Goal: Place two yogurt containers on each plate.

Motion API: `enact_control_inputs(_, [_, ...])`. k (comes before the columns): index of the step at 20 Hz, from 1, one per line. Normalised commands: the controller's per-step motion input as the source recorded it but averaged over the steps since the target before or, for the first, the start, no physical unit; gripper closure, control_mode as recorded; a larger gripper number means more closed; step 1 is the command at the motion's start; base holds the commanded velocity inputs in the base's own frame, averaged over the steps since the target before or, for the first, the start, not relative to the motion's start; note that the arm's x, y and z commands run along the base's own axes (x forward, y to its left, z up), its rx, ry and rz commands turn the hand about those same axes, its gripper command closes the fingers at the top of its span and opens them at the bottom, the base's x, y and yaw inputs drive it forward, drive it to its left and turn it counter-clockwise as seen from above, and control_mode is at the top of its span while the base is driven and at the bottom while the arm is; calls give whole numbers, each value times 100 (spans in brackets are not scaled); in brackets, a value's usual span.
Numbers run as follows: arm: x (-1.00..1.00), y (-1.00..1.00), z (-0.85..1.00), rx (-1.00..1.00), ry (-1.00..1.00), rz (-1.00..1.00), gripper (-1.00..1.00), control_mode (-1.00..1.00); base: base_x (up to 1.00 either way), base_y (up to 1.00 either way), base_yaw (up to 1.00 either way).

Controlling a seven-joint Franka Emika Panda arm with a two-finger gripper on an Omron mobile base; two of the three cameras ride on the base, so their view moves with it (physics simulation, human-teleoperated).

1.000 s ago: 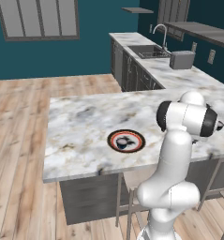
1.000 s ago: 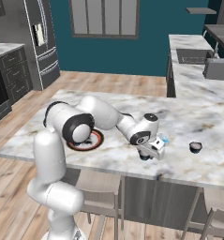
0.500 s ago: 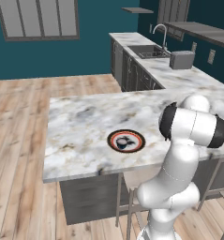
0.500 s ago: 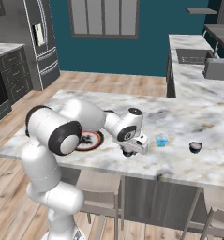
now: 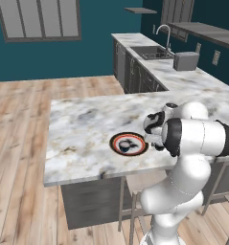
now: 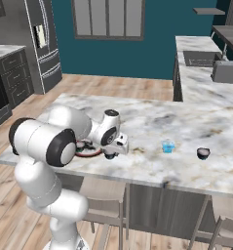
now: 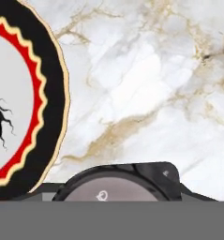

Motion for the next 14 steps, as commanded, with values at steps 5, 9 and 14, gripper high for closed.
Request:
enact_control_inputs(5, [39,47,25,0,-1,12,100,-100,0,0,0])
enact_control_inputs(9, [53,17,-2,5,0,8,100,-100,0,0,0])
enact_control_inputs(14, [52,25,-18,9,0,7,100,-100,0,0,0])
